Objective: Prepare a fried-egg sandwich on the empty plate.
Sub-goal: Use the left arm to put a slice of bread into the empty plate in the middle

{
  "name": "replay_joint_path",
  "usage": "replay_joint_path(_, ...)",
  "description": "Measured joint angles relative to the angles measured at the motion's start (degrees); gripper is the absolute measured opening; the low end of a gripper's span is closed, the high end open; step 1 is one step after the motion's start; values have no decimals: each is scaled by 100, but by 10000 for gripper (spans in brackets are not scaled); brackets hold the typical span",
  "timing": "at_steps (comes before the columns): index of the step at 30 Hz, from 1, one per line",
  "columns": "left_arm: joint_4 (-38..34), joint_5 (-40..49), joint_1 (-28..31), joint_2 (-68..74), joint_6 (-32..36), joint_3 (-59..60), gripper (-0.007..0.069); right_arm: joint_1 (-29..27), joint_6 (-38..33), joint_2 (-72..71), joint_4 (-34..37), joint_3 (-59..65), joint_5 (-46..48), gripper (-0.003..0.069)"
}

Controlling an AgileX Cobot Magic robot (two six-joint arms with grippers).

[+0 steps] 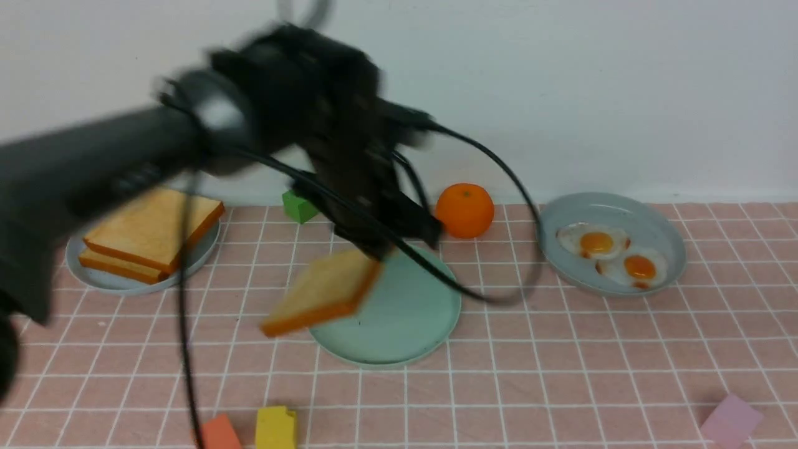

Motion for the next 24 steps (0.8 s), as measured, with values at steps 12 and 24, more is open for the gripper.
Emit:
replay_joint_path(12,1219,-1124,-452,659,-623,0,8,0,0,0,0,0,311,71)
replay_joint_path(24,1202,-1097,-452,815,-643,6,239,0,0,0,-6,0,498,77)
